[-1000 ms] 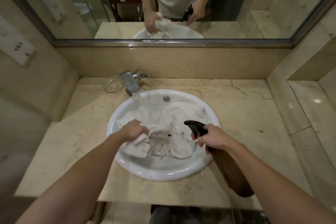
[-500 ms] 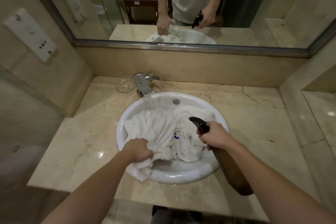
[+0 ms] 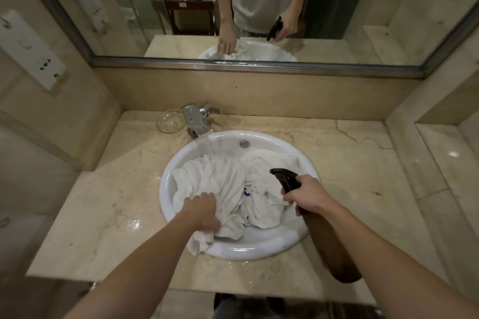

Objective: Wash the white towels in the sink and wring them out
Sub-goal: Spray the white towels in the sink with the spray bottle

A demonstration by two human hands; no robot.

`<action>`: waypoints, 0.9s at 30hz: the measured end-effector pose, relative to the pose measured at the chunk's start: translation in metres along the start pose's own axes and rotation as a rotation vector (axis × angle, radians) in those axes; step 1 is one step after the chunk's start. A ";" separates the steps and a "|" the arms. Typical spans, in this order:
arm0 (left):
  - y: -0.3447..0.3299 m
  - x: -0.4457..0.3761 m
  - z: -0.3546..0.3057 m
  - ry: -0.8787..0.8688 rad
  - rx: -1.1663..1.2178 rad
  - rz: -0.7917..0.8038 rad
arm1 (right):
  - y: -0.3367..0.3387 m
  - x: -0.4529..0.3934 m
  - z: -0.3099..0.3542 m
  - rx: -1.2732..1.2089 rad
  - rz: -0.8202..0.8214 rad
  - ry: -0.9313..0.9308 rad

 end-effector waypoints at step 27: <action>0.004 -0.083 -0.064 -0.194 -0.435 -0.225 | -0.007 -0.011 -0.028 -0.011 0.041 -0.040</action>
Point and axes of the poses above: each hand's wrist, its own x-axis away from the middle knuckle, its own y-axis out of the back of the hand, z = x × y, the point moved 4 cm from there along -x, towards the middle knuckle, and after that the axes turned 4 degrees about -x, right-handed, at the moved point
